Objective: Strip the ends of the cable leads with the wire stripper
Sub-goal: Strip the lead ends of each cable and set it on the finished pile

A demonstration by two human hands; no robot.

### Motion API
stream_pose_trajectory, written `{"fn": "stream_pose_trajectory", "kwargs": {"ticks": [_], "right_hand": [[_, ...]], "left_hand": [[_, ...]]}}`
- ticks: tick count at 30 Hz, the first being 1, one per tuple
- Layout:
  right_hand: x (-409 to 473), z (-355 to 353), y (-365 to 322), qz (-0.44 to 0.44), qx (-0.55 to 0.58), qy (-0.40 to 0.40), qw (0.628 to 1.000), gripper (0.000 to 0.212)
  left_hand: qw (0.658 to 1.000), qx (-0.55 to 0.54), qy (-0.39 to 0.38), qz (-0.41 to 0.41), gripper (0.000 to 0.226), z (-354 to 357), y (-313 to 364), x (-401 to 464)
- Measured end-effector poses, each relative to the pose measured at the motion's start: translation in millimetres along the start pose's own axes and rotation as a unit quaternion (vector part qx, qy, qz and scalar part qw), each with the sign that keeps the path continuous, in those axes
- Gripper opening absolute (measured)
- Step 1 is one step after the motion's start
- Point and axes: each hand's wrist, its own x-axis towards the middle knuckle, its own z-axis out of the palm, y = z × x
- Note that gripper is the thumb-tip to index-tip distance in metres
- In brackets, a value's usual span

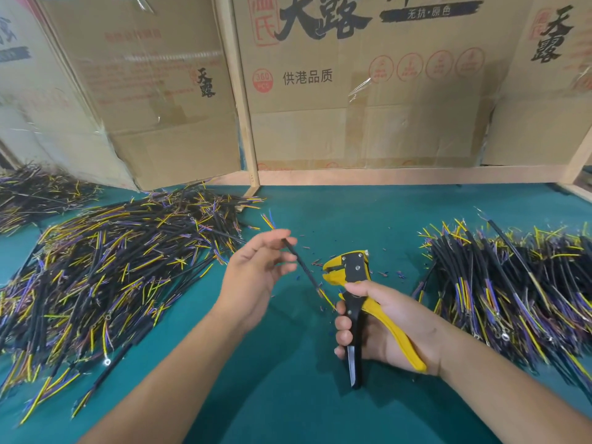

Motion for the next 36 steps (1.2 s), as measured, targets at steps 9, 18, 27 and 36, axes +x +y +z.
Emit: {"fn": "stream_pose_trajectory", "kwargs": {"ticks": [9, 18, 27, 36], "right_hand": [[13, -18, 4, 0.012, 0.015, -0.038, 0.999, 0.035], [21, -29, 7, 0.016, 0.036, -0.067, 0.997, 0.035], [24, -33, 7, 0.018, 0.044, -0.081, 0.996, 0.036], [28, -37, 7, 0.022, 0.041, -0.090, 0.995, 0.036]], "left_hand": [[0.818, 0.555, 0.098, 0.115, 0.027, -24, 1, 6], [0.978, 0.204, 0.040, 0.011, 0.011, -14, 3, 6], [0.991, 0.125, -0.037, 0.035, 0.028, 0, 18, -8], [0.988, 0.124, -0.083, 0.043, 0.009, 3, 23, -13]]}}
